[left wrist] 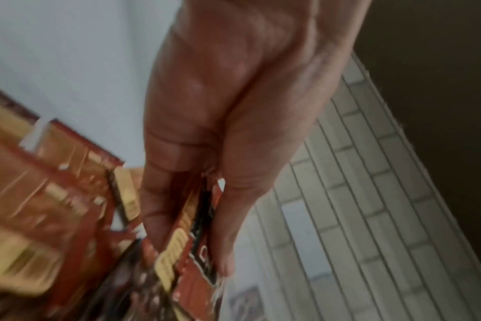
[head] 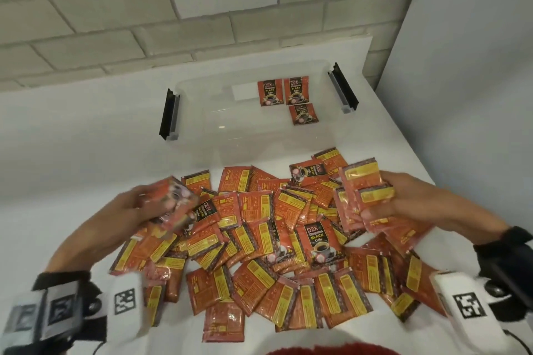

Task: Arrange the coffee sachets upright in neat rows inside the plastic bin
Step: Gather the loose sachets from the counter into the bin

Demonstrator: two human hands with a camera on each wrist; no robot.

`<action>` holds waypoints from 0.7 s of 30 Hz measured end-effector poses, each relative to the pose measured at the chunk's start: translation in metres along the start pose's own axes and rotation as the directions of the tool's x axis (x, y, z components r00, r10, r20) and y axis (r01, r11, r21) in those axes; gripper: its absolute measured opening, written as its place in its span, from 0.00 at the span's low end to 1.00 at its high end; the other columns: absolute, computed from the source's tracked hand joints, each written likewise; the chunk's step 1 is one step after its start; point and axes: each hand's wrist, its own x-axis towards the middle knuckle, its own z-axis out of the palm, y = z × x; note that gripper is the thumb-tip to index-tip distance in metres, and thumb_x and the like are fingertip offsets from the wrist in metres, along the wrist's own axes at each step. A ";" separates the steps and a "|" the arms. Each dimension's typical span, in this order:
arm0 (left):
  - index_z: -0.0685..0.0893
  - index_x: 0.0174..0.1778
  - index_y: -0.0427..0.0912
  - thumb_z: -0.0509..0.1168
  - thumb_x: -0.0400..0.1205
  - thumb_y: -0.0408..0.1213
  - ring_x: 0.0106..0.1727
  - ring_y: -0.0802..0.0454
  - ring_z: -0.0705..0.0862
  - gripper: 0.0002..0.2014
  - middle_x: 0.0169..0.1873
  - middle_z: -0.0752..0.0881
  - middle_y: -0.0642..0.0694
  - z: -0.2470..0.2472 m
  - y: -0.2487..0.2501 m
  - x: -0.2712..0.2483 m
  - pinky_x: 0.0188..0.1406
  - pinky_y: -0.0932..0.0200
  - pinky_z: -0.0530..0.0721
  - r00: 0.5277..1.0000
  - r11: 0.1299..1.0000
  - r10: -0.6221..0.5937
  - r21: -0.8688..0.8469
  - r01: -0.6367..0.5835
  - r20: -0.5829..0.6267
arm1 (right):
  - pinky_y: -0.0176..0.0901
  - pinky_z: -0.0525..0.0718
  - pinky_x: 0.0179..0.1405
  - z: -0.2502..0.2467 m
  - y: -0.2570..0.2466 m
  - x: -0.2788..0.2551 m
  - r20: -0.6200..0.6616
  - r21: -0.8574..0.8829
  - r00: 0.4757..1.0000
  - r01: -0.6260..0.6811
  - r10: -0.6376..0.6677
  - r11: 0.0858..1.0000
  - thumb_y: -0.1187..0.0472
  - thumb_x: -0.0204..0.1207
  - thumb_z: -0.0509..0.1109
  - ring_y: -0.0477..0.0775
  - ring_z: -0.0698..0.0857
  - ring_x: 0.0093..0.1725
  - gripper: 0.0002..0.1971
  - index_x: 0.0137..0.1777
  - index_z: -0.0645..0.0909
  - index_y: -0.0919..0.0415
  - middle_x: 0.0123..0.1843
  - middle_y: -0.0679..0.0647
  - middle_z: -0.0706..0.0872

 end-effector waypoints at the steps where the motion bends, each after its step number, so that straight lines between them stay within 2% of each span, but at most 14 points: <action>1: 0.80 0.56 0.57 0.81 0.65 0.53 0.51 0.48 0.89 0.26 0.49 0.90 0.50 0.012 0.000 0.001 0.52 0.52 0.82 1.000 0.995 -0.006 0.099 0.003 0.025 | 0.43 0.84 0.54 -0.001 -0.007 0.000 0.015 0.044 1.000 0.006 -0.007 0.999 0.61 0.65 0.82 0.43 0.91 0.48 0.22 0.58 0.82 0.46 0.49 0.40 0.92; 4: 0.78 0.51 0.60 0.75 0.69 0.48 0.53 0.56 0.84 0.17 0.50 0.83 0.61 0.039 -0.002 0.009 0.45 0.60 0.81 0.999 0.968 0.043 0.248 -0.037 -0.020 | 0.45 0.85 0.52 0.009 -0.023 0.010 0.033 0.054 0.999 0.012 -0.014 0.998 0.60 0.67 0.81 0.47 0.91 0.47 0.21 0.59 0.82 0.47 0.50 0.45 0.92; 6: 0.80 0.53 0.59 0.76 0.70 0.49 0.53 0.57 0.84 0.18 0.53 0.84 0.58 0.043 -0.004 0.015 0.44 0.59 0.81 0.997 0.953 0.060 0.300 -0.044 -0.044 | 0.42 0.85 0.53 0.021 -0.027 0.025 -0.016 -0.047 0.999 0.043 -0.044 0.998 0.58 0.67 0.82 0.44 0.90 0.46 0.22 0.60 0.81 0.48 0.52 0.45 0.91; 8: 0.82 0.53 0.55 0.77 0.70 0.48 0.51 0.54 0.86 0.18 0.53 0.85 0.54 0.045 -0.003 0.016 0.43 0.57 0.82 0.996 0.945 0.063 0.325 -0.037 -0.068 | 0.33 0.82 0.47 0.032 -0.028 0.039 -0.049 -0.169 0.996 0.068 -0.077 0.983 0.57 0.69 0.81 0.40 0.87 0.45 0.24 0.63 0.78 0.50 0.54 0.44 0.88; 10: 0.81 0.53 0.52 0.77 0.72 0.44 0.48 0.53 0.86 0.16 0.51 0.85 0.51 0.048 0.001 0.015 0.40 0.58 0.81 0.991 0.940 0.077 0.340 -0.035 -0.111 | 0.27 0.76 0.40 0.038 -0.028 0.049 -0.070 -0.232 0.995 0.058 -0.076 0.971 0.57 0.70 0.80 0.42 0.84 0.45 0.24 0.64 0.75 0.51 0.53 0.45 0.86; 12: 0.81 0.53 0.51 0.77 0.72 0.42 0.46 0.52 0.86 0.16 0.49 0.86 0.50 0.052 0.007 0.014 0.39 0.57 0.82 0.987 0.934 0.098 0.353 -0.048 -0.125 | 0.26 0.73 0.38 0.040 -0.027 0.055 -0.092 -0.245 0.994 0.037 -0.061 0.969 0.57 0.71 0.79 0.45 0.83 0.46 0.21 0.60 0.74 0.48 0.53 0.44 0.84; 16: 0.83 0.53 0.49 0.77 0.71 0.41 0.42 0.49 0.90 0.16 0.47 0.89 0.46 0.050 0.029 0.009 0.37 0.55 0.84 0.991 0.971 0.112 0.221 -0.094 -0.071 | 0.29 0.73 0.39 0.031 -0.028 0.059 -0.101 -0.227 0.994 0.012 -0.036 0.974 0.57 0.73 0.78 0.46 0.83 0.47 0.21 0.62 0.76 0.49 0.57 0.48 0.86; 19: 0.84 0.53 0.48 0.76 0.67 0.43 0.42 0.50 0.90 0.19 0.46 0.89 0.47 0.047 0.062 0.002 0.39 0.55 0.83 0.985 0.976 0.171 0.137 -0.168 -0.010 | 0.30 0.76 0.41 0.011 -0.038 0.053 -0.078 -0.200 0.996 0.033 -0.050 0.979 0.57 0.71 0.79 0.40 0.84 0.46 0.19 0.59 0.77 0.44 0.52 0.40 0.85; 21: 0.84 0.55 0.47 0.75 0.67 0.43 0.45 0.50 0.90 0.20 0.47 0.90 0.51 0.046 0.086 0.001 0.44 0.55 0.83 0.974 0.971 0.226 0.082 -0.227 0.013 | 0.35 0.82 0.48 -0.005 -0.053 0.047 -0.048 -0.115 0.995 0.084 -0.090 0.990 0.61 0.69 0.80 0.40 0.87 0.46 0.20 0.55 0.79 0.41 0.49 0.38 0.88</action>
